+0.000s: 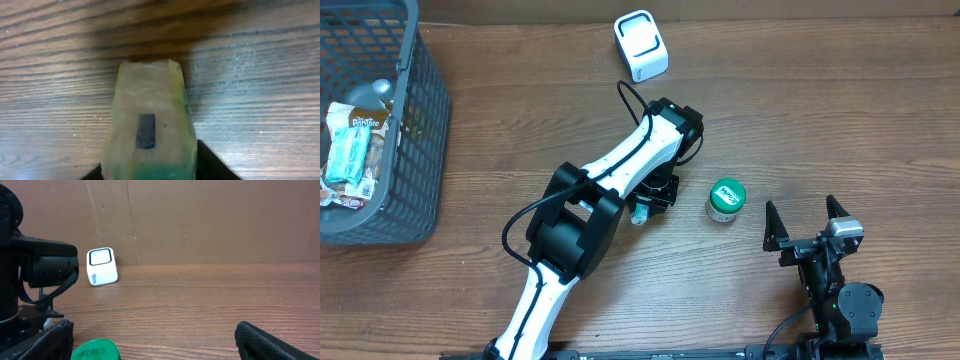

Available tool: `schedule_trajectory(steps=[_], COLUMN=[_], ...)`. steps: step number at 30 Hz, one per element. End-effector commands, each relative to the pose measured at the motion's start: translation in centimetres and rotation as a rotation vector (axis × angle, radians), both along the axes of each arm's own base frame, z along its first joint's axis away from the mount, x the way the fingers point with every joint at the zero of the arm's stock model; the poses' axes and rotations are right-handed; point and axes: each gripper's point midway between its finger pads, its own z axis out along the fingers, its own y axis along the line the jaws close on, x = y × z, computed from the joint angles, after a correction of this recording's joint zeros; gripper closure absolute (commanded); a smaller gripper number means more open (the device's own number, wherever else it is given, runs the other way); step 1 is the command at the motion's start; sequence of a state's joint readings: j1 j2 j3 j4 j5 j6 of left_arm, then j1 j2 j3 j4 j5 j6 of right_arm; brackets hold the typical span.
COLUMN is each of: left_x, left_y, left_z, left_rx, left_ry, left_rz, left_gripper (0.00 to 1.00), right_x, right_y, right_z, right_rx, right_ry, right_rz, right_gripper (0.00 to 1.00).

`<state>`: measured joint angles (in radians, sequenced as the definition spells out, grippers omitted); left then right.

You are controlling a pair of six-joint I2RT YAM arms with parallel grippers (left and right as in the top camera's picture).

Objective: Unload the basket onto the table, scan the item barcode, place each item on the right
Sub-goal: 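Hold the green packet upright beside the jar with the left gripper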

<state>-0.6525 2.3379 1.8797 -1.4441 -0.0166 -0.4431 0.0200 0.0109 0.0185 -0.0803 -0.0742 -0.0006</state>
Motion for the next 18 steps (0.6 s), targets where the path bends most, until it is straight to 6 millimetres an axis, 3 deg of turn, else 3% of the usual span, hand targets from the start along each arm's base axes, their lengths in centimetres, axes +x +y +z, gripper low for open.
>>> schedule_trajectory(steps=[1, 8, 14, 18], left_x=[-0.6, -0.4, 0.5, 0.7], left_y=[-0.2, -2.1, -5.1, -5.6], left_z=[-0.5, -0.8, -1.1, -1.1], left_rx=[-0.013, -0.103, -0.243, -0.255], left_ry=[0.034, 0.029, 0.013, 0.004], left_rz=[0.013, 0.030, 0.065, 0.113], left_gripper=[0.76, 0.90, 0.84, 0.80], right_x=[0.0, 0.0, 0.0, 0.0], right_y=[-0.1, -0.1, -0.1, -0.1], right_z=[-0.3, -0.3, -0.3, -0.3], right_rx=[-0.005, -0.005, -0.005, -0.004], right_ry=[-0.001, -0.001, -0.001, -0.001], right_rz=[-0.006, -0.006, -0.006, -0.006], right_gripper=[0.00, 0.00, 0.00, 0.00])
